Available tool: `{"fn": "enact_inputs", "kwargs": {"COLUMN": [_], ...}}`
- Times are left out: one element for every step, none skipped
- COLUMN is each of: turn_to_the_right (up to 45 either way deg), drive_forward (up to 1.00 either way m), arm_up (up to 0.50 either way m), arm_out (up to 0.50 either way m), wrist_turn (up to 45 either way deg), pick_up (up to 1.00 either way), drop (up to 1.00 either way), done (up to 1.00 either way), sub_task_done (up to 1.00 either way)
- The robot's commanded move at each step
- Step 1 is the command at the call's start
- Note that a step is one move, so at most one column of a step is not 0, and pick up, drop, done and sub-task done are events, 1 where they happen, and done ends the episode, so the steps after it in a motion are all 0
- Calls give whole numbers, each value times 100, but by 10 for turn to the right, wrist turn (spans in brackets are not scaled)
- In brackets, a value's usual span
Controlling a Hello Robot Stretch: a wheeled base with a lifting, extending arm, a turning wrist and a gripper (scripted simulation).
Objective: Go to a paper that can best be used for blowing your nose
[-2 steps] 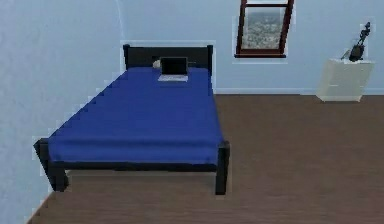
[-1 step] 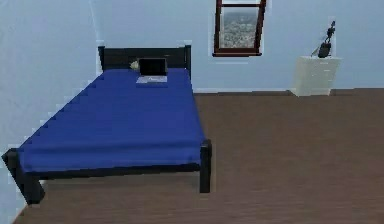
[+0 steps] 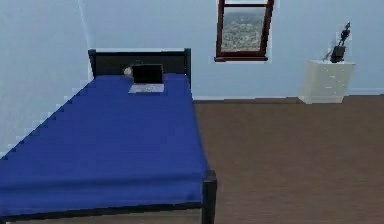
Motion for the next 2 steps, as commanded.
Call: {"fn": "enact_inputs", "kwargs": {"turn_to_the_right": [390,0], "drive_forward": [0,35], "arm_up": [0,0], "arm_out": [0,0], "wrist_turn": [0,0], "pick_up": [0,0], "drop": [0,0], "done": [0,0], "sub_task_done": [0,0]}}
